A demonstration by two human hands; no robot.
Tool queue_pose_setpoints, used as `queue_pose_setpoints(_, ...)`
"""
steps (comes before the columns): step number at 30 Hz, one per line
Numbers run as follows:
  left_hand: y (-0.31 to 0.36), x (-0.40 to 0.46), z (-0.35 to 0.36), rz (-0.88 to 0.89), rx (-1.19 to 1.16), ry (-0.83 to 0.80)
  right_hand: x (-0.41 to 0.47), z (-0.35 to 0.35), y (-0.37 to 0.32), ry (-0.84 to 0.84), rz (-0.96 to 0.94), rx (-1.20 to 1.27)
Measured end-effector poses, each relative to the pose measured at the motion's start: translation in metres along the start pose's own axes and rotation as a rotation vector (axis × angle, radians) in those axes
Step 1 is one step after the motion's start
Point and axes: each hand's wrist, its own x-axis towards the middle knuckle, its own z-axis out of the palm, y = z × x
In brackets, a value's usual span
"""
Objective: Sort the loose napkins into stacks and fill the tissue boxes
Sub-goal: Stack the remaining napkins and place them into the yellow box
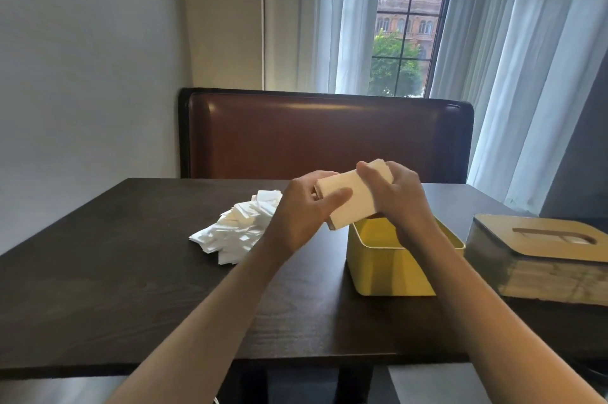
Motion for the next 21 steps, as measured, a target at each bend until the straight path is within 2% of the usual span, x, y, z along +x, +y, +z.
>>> queue_pose_setpoints(3,0.001,0.000,0.005,-0.085,-0.124,-0.134,0.007,-0.016,0.007,-0.027,0.036,0.012)
queue_pose_setpoints(8,0.007,0.004,0.015,-0.229,-0.180,-0.309,0.013,-0.029,0.014,-0.090,0.121,0.100)
queue_pose_setpoints(12,0.007,0.008,0.025,-0.291,-0.340,-0.255,0.012,-0.031,0.024,-0.200,0.307,0.272)
queue_pose_setpoints(16,0.003,0.010,0.038,-0.282,-0.335,-0.247,0.009,-0.032,0.029,-0.304,0.478,0.407)
queue_pose_setpoints(18,0.002,0.011,0.048,-0.294,-0.302,-0.282,0.010,-0.032,0.029,-0.274,0.480,0.434)
queue_pose_setpoints(21,0.002,0.014,0.062,-0.284,-0.180,-0.317,0.013,-0.031,0.026,-0.157,0.448,0.347)
